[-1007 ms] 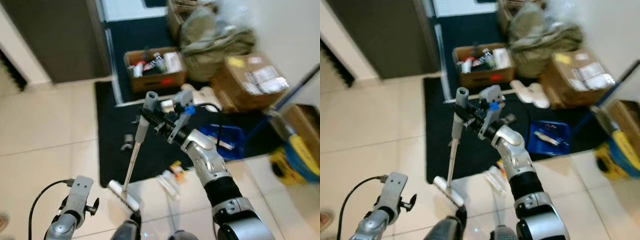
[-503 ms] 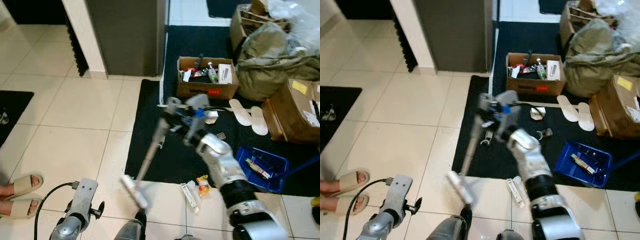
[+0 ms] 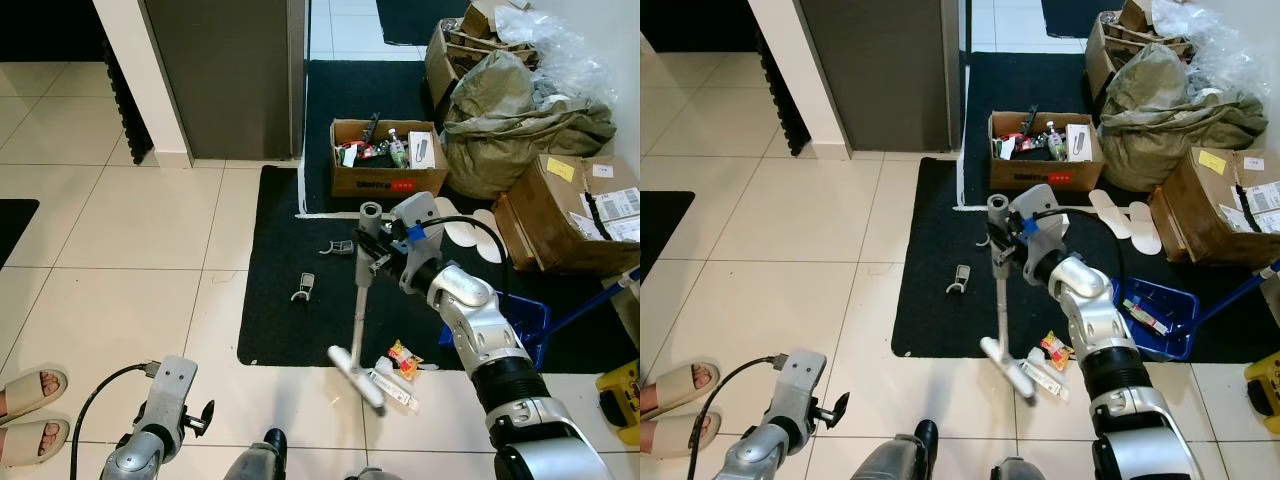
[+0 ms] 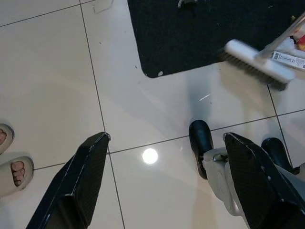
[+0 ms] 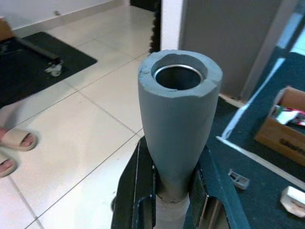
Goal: Sweep floor
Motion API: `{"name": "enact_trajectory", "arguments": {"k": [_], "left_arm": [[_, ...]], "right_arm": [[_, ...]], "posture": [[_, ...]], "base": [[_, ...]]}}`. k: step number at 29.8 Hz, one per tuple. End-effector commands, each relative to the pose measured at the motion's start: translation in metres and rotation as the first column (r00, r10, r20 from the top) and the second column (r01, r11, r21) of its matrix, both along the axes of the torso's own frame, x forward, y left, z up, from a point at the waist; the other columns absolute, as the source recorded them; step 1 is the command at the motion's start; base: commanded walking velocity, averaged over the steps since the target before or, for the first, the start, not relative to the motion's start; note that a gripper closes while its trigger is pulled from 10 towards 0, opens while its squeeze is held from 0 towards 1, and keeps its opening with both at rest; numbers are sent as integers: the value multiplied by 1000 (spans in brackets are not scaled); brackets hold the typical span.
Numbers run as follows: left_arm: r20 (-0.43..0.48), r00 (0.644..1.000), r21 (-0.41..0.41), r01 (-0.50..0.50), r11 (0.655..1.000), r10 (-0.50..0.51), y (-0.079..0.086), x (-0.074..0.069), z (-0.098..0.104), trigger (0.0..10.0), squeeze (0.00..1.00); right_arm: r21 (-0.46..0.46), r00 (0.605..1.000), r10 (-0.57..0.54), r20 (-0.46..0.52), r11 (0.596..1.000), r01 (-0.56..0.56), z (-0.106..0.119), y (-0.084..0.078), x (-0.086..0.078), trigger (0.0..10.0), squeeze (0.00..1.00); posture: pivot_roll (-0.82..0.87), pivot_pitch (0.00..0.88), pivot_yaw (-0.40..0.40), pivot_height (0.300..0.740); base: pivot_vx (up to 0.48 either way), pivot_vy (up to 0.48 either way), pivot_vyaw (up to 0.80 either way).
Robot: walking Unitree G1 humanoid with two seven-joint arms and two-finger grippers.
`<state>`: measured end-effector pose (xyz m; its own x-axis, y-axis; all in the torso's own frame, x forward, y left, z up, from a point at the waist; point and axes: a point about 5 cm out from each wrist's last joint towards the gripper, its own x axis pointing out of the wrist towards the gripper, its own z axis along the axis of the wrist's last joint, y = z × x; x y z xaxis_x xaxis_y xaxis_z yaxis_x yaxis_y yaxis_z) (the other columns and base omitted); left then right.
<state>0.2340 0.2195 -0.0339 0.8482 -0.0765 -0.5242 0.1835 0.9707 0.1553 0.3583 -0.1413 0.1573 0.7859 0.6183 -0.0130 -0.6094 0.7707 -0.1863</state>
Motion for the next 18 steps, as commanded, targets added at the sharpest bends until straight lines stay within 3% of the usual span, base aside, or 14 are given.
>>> {"name": "enact_trajectory", "arguments": {"k": [1, 2, 5, 8, 11, 16, 18], "left_arm": [[-31, 999, -14, 6, 1000, -6, -2, -9, -7, 10000, 0], [-35, 999, -10, 20, 1000, -20, -2, -12, -8, 10000, 0], [-42, 998, -5, 39, 999, -39, -3, -16, -10, 10000, 0], [-43, 998, -4, 42, 999, -42, -3, -17, -11, 10000, 0], [-46, 998, -6, 48, 999, -49, -2, -23, -13, 10000, 0], [-41, 998, -7, 57, 998, -57, -1, -24, -12, 10000, 0], [-41, 998, -7, 57, 998, -57, -1, -24, -12, 10000, 0]], "right_arm": [[6, 995, 100, -28, 995, -100, 1, 3, -3, 10000, 0], [14, 982, 180, -48, 984, -179, 2, 1, -7, 10000, 0], [-1, 958, 275, -78, 961, -276, 2, -5, -11, 10000, 0], [-13, 956, 280, -81, 959, -282, 2, -7, -11, 10000, 0], [-190, 993, 50, -112, 979, -70, 1, -39, 6, 10000, 0], [-279, 994, 10, -108, 959, -40, 5, -57, 7, 10000, 0], [-279, 994, 10, -108, 959, -40, 5, -57, 7, 10000, 0]], "posture": [[57, 230, 11, 740], [61, 250, 12, 740], [63, 259, 11, 740], [63, 259, 11, 740], [68, 290, 14, 740], [72, 297, 21, 740], [72, 297, 21, 740]], "base": [[0, 0, 0], [0, 0, 0], [0, 0, 0], [0, 0, 0], [0, 0, 0], [0, 0, 0], [0, 0, 0]]}}
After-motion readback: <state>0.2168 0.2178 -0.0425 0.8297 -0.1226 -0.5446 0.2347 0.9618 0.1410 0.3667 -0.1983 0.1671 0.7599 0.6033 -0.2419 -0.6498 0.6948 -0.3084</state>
